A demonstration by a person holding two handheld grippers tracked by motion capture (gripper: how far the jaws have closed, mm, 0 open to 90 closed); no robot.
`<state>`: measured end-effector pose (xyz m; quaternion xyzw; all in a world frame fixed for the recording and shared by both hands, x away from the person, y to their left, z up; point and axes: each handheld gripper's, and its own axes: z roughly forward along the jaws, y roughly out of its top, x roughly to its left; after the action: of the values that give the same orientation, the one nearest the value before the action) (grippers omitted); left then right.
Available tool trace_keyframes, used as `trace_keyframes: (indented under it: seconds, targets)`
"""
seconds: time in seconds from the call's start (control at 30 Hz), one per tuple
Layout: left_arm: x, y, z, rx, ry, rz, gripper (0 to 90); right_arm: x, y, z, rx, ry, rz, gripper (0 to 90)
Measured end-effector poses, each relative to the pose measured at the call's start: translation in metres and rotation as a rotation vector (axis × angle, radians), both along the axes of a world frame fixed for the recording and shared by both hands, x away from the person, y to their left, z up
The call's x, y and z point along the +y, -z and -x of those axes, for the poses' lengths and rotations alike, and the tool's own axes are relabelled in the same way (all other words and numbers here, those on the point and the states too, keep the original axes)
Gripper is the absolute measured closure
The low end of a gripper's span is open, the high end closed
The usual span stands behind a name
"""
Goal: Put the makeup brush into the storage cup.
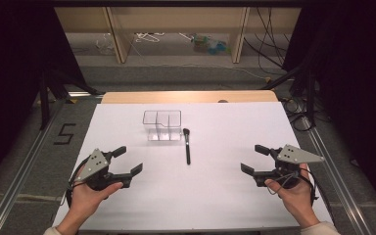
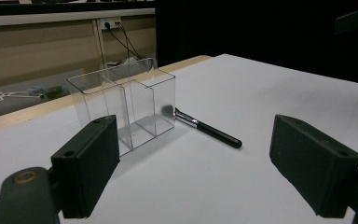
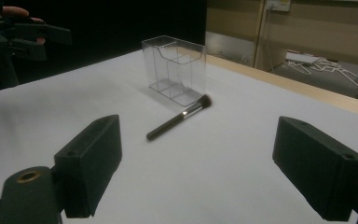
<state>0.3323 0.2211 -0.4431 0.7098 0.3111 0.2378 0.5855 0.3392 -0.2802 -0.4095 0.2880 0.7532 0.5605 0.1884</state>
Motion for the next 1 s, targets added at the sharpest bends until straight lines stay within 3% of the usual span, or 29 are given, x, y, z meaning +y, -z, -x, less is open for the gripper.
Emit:
trace_keyframes:
  seconds: [0.13,0.17,0.27,0.37,0.47,0.5,0.67,0.73,1.0]
  targets:
    - [0.0,0.0,0.0,-0.003,0.0,0.001,15.9,0.001,0.0,0.0,0.003,0.001,-0.002,16.3]
    - [0.0,0.0,0.0,-0.002,0.0,0.001,15.9,0.001,0.0,0.001,0.027,-0.002,-0.008,16.3]
    - [0.001,0.0,0.0,-0.008,-0.002,-0.002,15.9,0.002,0.0,0.001,0.02,-0.001,-0.008,16.3]
    - [0.001,0.0,0.0,-0.008,-0.003,-0.001,16.0,0.001,0.0,0.0,0.004,0.002,0.007,16.3]
    - [0.0,0.0,0.0,-0.003,-0.003,0.002,16.2,0.001,-0.001,0.0,0.039,-0.007,0.023,16.3]
    - [0.0,0.0,0.0,-0.003,-0.002,0.002,16.2,0.002,0.0,-0.001,0.024,-0.002,0.025,16.3]
    - [-0.001,0.0,0.0,-0.002,0.0,0.002,16.6,0.006,0.001,-0.005,0.05,0.001,0.022,16.3]
    - [-0.001,0.0,0.0,0.001,0.001,-0.003,16.7,0.007,0.001,-0.007,0.036,0.011,0.041,16.2]
    - [-0.004,0.002,0.0,0.006,0.011,-0.019,17.0,0.025,0.001,-0.016,0.054,-0.034,0.072,16.3]
